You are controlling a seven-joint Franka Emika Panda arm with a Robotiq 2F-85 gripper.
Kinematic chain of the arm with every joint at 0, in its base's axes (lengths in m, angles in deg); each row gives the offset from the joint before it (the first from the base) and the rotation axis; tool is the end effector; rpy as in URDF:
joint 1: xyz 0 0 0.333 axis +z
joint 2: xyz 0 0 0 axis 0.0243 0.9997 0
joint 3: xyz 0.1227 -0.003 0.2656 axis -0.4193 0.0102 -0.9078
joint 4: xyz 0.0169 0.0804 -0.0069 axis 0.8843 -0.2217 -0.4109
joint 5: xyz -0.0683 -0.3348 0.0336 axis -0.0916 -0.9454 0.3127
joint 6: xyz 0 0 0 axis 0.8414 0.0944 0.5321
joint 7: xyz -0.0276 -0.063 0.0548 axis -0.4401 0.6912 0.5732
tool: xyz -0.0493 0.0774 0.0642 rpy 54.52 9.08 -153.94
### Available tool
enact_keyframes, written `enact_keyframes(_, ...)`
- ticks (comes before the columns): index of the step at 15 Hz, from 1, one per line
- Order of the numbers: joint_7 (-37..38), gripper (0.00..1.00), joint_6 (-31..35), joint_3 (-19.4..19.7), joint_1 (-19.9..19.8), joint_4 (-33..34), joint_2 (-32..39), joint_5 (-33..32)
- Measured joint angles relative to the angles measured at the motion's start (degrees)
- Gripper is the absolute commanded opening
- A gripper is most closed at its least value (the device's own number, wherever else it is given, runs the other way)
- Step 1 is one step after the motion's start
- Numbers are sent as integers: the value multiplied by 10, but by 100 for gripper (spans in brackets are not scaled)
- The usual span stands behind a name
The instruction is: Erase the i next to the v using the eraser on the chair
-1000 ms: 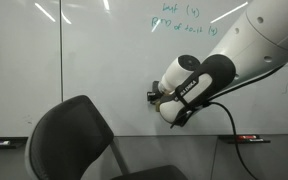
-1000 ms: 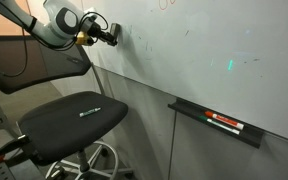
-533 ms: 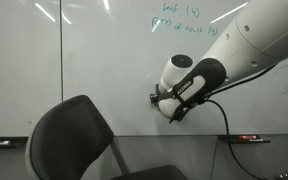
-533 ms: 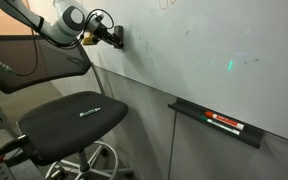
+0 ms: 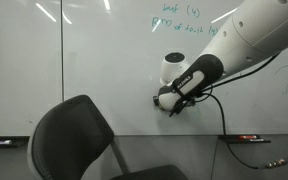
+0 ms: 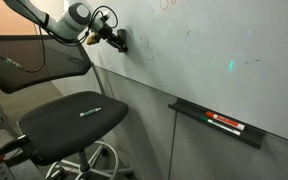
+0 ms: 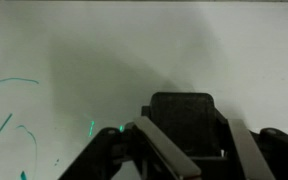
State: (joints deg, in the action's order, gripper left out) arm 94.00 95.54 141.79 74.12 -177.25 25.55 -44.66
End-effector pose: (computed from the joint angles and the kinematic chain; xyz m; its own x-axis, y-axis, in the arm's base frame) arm 0.6075 0.2300 0.3472 0.6985 -0.0974 0.7090 -0.2908 -0.9439 0.1568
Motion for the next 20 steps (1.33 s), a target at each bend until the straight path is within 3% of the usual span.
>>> enact_keyframes(10,21,32,-96,-73,-84,33,-71,-100)
enact_keyframes(20,99,32,-125,-128,-140,28,-133,-211)
